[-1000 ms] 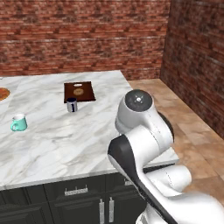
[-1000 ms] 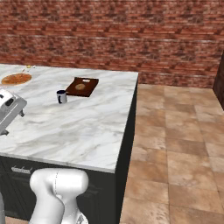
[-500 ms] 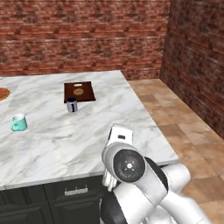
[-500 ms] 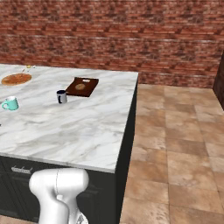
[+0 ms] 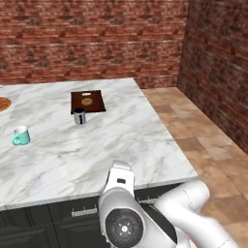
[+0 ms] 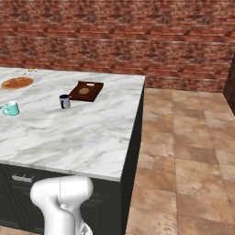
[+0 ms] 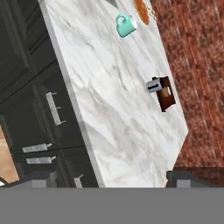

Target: Take the pizza cutter from the drawer on the left and place it on the dining counter for cutting.

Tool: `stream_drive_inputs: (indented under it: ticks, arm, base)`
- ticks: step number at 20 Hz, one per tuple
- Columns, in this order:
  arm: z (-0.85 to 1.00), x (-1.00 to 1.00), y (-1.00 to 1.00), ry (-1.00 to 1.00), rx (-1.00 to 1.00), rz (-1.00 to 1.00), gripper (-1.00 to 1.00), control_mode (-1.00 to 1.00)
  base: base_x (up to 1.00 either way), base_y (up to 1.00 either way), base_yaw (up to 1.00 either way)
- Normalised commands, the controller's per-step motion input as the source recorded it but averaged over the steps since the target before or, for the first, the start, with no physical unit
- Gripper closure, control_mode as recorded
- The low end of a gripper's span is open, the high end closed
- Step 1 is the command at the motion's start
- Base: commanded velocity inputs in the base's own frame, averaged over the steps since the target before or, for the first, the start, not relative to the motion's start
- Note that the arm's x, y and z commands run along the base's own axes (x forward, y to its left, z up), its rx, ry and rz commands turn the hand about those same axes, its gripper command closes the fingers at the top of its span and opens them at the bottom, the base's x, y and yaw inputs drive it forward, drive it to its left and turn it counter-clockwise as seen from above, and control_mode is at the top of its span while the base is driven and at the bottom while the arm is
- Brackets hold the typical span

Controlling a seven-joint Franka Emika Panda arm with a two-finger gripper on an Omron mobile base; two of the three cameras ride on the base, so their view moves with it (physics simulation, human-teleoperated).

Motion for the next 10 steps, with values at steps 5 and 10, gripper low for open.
stream_drive_inputs:
  ticks: [5,10]
  arm:
    - [-0.70,-0.04,0.01,0.00,-0.07,0.10,-1.00,-1.00]
    - [-0.72,0.01,0.00,0.00,-0.09,0.11,-1.00,-1.00]
  base:
    - [0.00,0.00,0.00]
    - [0.00,0.00,0.00]
